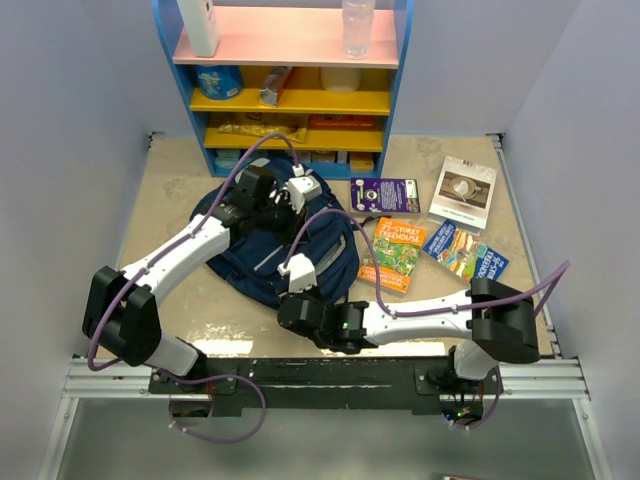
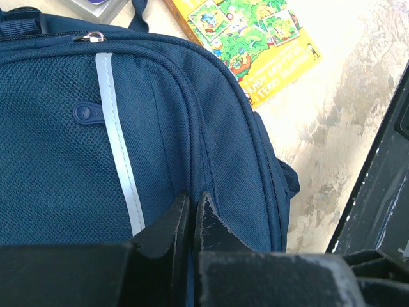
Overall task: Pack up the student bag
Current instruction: Zip the student bag at the center of the board.
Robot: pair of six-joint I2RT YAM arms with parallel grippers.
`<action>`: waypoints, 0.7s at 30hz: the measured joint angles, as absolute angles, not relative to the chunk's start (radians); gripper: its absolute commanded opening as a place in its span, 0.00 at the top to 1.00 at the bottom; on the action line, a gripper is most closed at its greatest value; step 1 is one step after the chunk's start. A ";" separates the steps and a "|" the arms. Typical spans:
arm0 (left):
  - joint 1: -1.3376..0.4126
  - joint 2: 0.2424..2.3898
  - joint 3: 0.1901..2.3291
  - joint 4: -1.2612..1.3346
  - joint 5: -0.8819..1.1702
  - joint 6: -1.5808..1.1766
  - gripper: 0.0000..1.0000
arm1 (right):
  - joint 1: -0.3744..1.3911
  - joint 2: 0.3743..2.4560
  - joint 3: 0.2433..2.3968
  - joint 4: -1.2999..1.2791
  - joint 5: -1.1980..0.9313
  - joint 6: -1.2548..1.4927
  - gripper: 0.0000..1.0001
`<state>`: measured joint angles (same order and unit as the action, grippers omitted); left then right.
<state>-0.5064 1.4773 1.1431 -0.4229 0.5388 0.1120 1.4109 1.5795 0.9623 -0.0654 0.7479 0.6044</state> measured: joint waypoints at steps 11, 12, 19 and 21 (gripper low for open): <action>-0.506 1.477 1.143 -0.427 0.539 0.113 1.00 | 1.411 1.679 1.016 -0.099 0.798 0.601 0.87; -0.506 1.477 1.143 -0.427 0.539 0.113 1.00 | 1.411 1.678 1.016 -0.101 0.801 0.601 0.89; -0.506 1.477 1.143 -0.426 0.542 0.116 0.97 | 1.411 1.639 1.000 -0.123 0.821 0.601 1.00; -0.506 1.477 1.143 -0.427 0.546 0.117 0.72 | 1.411 1.613 0.976 -0.123 0.821 0.601 1.00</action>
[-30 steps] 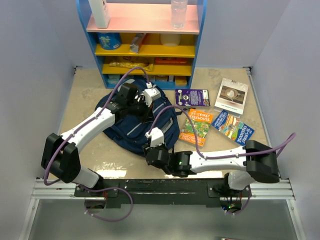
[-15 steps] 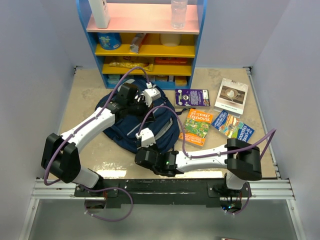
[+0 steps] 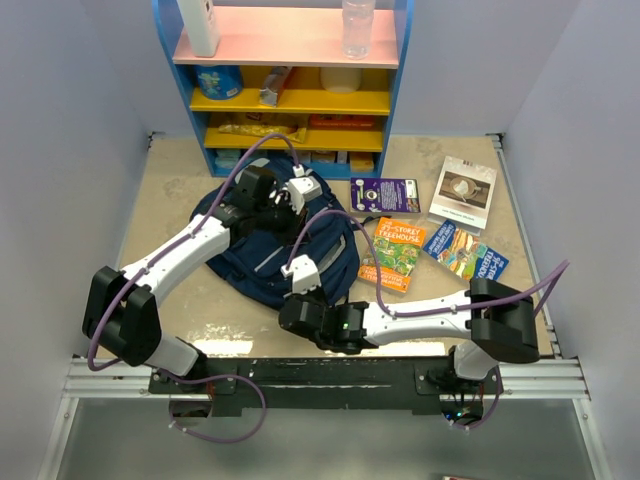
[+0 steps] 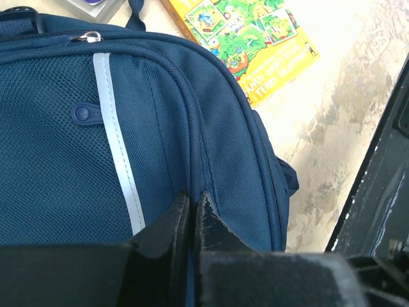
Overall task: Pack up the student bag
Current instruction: Zip the student bag at the center of the board.
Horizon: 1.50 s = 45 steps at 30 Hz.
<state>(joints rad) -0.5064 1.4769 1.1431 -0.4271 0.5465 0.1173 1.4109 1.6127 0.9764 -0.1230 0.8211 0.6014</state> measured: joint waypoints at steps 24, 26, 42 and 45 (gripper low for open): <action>-0.472 1.253 1.020 -0.673 0.692 0.461 0.34 | 1.320 1.454 0.828 -0.076 0.664 0.632 1.00; -0.475 1.253 0.976 -0.666 0.673 0.475 0.34 | 1.292 1.427 0.811 -0.066 0.613 0.636 1.00; -0.590 1.284 0.939 -0.475 0.566 0.455 0.46 | 1.262 1.415 0.809 -0.034 0.477 0.636 1.00; -0.591 1.288 0.913 -0.469 0.509 0.476 0.48 | 1.262 1.411 0.809 -0.035 0.476 0.636 1.00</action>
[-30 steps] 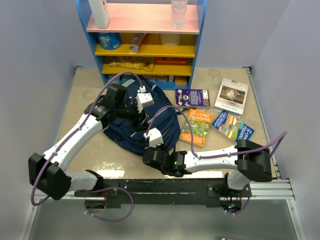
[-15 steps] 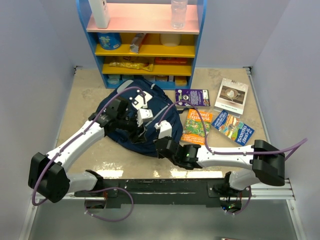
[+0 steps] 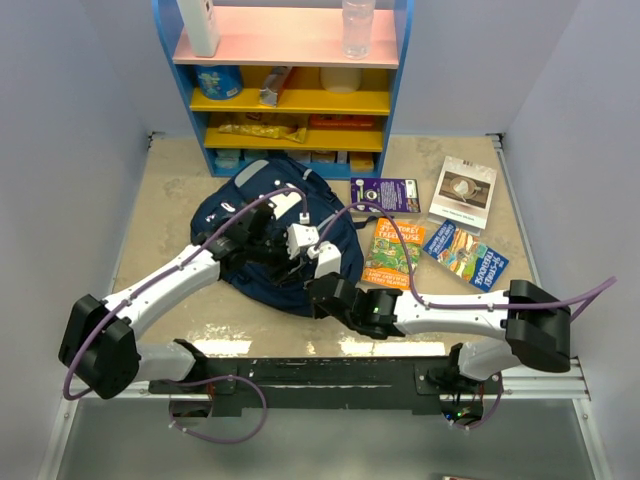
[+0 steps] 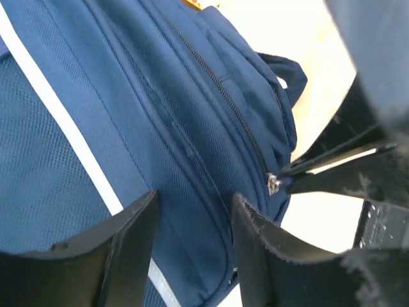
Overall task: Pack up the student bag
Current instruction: Zip the student bag at the center of the board.
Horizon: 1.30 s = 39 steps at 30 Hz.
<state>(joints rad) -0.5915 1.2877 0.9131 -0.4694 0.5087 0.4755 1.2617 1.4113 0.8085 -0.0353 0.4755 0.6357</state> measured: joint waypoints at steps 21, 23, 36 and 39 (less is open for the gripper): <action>-0.597 1.256 0.877 -0.443 0.439 0.432 1.00 | 1.166 1.354 0.803 -0.112 0.328 0.700 1.00; -0.605 1.250 0.876 -0.451 0.424 0.469 1.00 | 1.102 1.346 0.803 -0.115 0.302 0.727 1.00; -0.612 1.199 0.879 -0.543 0.427 0.591 1.00 | 0.868 1.272 0.774 -0.149 0.123 0.757 1.00; -0.611 1.190 0.889 -0.596 0.434 0.646 1.00 | 0.808 1.283 0.774 -0.165 0.078 0.730 1.00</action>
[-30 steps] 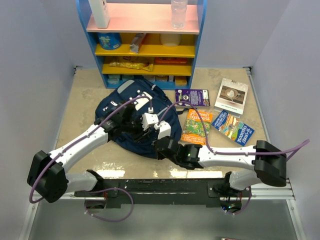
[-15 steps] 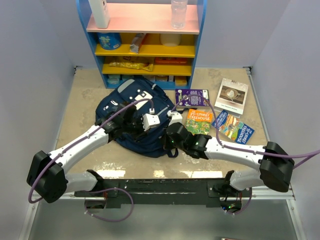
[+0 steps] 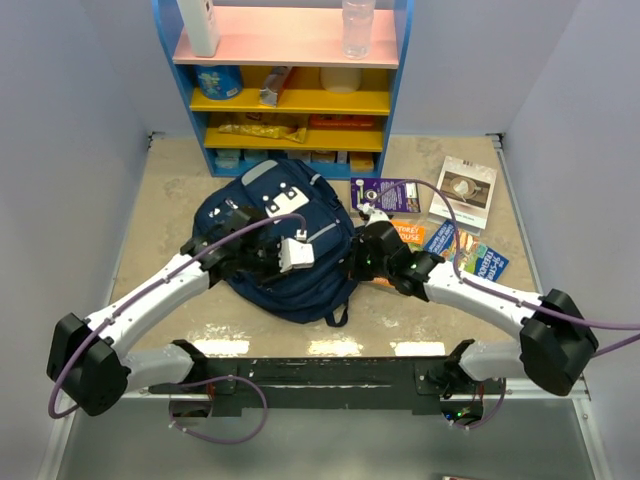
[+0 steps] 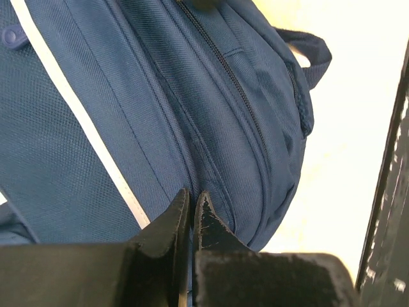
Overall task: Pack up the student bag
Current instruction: Zip the student bag at the center of the board.
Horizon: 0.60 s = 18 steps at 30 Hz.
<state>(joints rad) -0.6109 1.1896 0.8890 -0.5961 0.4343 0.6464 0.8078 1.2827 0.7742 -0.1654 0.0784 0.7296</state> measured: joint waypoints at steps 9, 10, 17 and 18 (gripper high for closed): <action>-0.588 1.108 0.902 -0.828 0.456 0.999 1.00 | 0.688 1.324 0.778 -0.178 -0.047 0.618 1.00; -0.583 1.089 0.902 -0.854 0.453 1.046 1.00 | 0.688 1.332 0.782 -0.182 -0.063 0.608 1.00; -0.569 0.985 0.905 -1.042 0.395 1.314 1.00 | 0.688 1.413 0.862 -0.194 -0.132 0.511 1.00; -0.569 0.965 0.905 -1.063 0.386 1.346 1.00 | 0.688 1.423 0.873 -0.195 -0.136 0.500 1.00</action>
